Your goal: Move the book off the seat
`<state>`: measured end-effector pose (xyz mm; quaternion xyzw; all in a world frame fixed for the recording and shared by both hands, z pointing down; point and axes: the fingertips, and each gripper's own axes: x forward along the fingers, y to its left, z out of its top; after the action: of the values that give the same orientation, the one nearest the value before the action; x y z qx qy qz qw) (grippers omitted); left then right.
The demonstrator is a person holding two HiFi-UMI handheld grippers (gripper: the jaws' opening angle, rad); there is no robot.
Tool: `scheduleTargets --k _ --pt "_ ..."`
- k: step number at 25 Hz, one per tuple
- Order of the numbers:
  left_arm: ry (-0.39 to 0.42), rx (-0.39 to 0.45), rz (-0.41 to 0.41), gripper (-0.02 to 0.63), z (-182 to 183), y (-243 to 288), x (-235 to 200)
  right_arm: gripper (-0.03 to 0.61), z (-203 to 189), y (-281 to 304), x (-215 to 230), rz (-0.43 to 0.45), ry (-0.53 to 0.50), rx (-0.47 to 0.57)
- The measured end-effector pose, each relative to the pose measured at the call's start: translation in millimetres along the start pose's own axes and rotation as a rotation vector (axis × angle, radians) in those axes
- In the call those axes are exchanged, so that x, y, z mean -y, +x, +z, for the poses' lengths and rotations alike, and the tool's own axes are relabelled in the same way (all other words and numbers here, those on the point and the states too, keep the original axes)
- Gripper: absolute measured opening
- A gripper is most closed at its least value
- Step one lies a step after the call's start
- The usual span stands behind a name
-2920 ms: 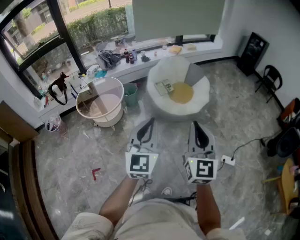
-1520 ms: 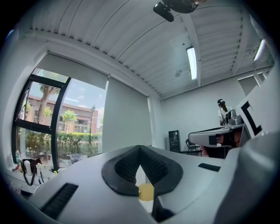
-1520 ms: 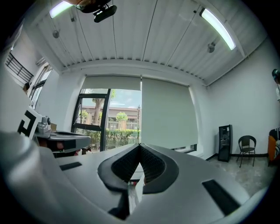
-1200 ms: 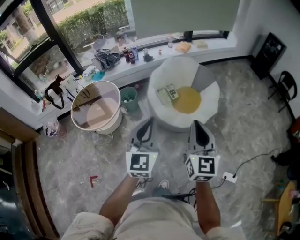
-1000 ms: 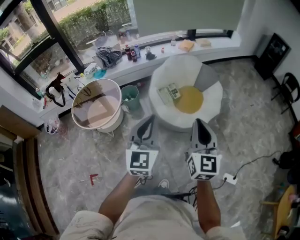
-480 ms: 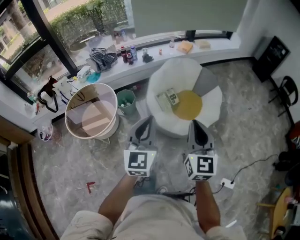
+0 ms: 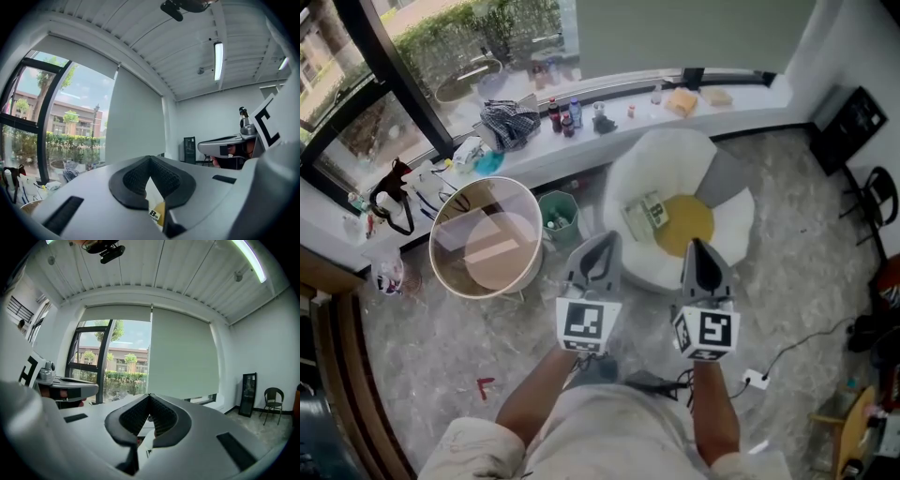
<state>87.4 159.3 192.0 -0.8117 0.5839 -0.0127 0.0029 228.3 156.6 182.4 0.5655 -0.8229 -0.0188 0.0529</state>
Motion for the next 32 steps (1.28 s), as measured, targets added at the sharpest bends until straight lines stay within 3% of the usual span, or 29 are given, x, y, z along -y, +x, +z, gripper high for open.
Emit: scheduleTargets --k 7,15,24,32 --pt "-0.022 -0.04 -0.022 0.002 -13 43 -23 0.003 -2 42 10 -0.031 0.006 -0.013" --pt "0.012 -0.09 -0.044 0.002 -34 126 -15 0.003 -32 105 73 -0.05 0.057 -0.035" --pt "0.021 -0.168 -0.03 0.002 -51 235 -3 0.003 -59 180 148 -0.016 0.093 -0.075" --pt "0.029 -0.271 -0.018 0.002 -86 294 7 0.003 -93 223 189 0.032 0.13 -0.115"
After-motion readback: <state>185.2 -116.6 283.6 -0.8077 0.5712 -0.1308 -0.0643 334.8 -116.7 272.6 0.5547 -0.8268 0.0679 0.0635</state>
